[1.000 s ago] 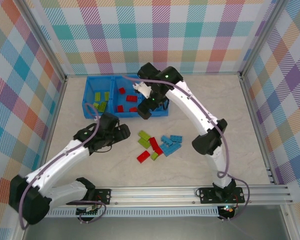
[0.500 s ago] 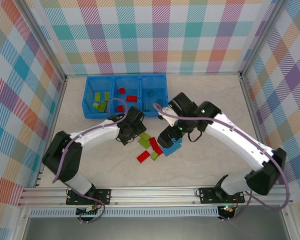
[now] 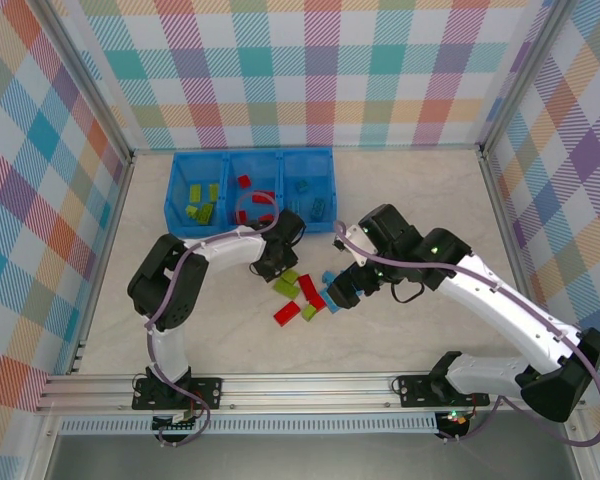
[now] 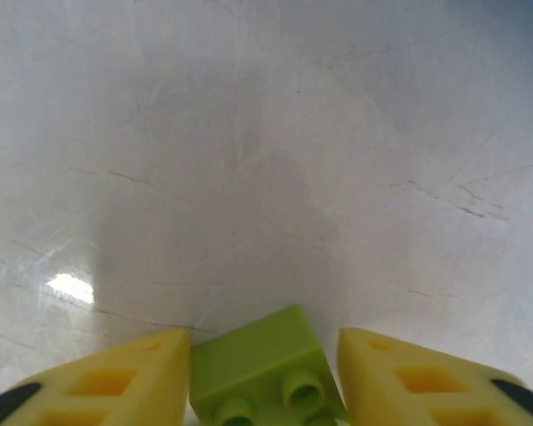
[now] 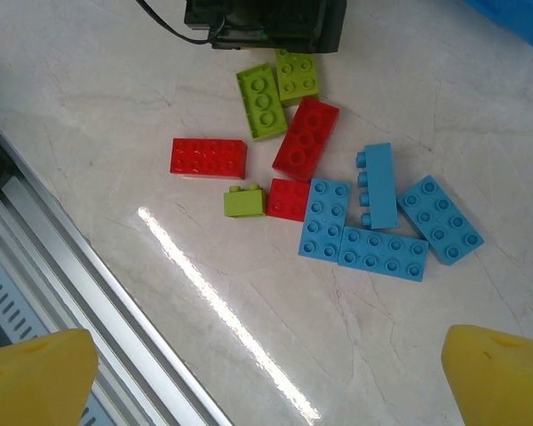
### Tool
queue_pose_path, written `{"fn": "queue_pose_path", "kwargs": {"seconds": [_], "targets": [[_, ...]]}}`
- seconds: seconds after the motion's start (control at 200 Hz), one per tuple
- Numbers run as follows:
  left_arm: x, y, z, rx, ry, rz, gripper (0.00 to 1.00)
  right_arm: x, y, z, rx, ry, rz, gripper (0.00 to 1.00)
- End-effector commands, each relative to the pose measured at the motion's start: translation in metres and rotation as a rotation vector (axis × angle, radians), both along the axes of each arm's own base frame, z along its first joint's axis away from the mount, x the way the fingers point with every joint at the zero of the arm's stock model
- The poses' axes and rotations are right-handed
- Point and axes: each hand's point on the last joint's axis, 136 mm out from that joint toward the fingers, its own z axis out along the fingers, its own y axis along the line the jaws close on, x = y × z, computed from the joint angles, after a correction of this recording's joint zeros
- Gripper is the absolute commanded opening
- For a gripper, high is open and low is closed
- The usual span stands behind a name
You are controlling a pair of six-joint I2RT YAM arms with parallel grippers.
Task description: Sort the legos into containers by color
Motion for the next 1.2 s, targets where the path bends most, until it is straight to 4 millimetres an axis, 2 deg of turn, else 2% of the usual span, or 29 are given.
{"fn": "queue_pose_path", "kwargs": {"seconds": [0.0, 0.195, 0.315, 0.4, 0.55, 0.67, 0.765, 0.86, 0.97, 1.06, 1.2], "targets": [[-0.001, 0.000, -0.008, 0.019, 0.006, -0.008, 0.39, -0.002, 0.008, -0.001, 0.031, 0.028, 0.005, 1.00], [-0.003, 0.006, 0.000, 0.013, -0.014, 0.003, 0.32, -0.007, 0.017, -0.007, 0.090, 0.078, 0.001, 1.00], [0.003, 0.025, 0.023, 0.065, -0.088, 0.032, 0.29, -0.004, 0.020, -0.004, 0.120, 0.060, -0.018, 1.00], [0.010, 0.046, 0.056, 0.100, -0.197, 0.047, 0.26, -0.001, 0.022, 0.002, 0.150, 0.037, -0.023, 1.00], [0.021, 0.088, 0.132, 0.171, -0.429, 0.050, 0.21, 0.000, 0.026, 0.009, 0.187, 0.010, -0.011, 1.00], [0.025, 0.143, 0.185, 0.273, -0.558, 0.131, 0.21, 0.004, 0.030, 0.010, 0.223, -0.005, -0.021, 1.00], [0.034, 0.194, 0.208, 0.321, -0.575, 0.239, 0.21, 0.008, 0.034, 0.013, 0.255, -0.023, -0.036, 1.00], [0.052, 0.233, 0.215, 0.345, -0.563, 0.317, 0.21, 0.009, 0.036, 0.016, 0.284, -0.036, -0.039, 1.00], [0.087, 0.254, 0.206, 0.355, -0.518, 0.338, 0.21, 0.008, 0.035, 0.016, 0.299, -0.041, -0.044, 1.00], [0.119, 0.261, 0.191, 0.353, -0.465, 0.340, 0.22, 0.007, 0.033, 0.015, 0.297, -0.038, -0.055, 1.00], [0.165, 0.250, 0.171, 0.305, -0.462, 0.310, 0.28, 0.003, 0.025, 0.016, 0.297, -0.038, -0.075, 1.00]]}}
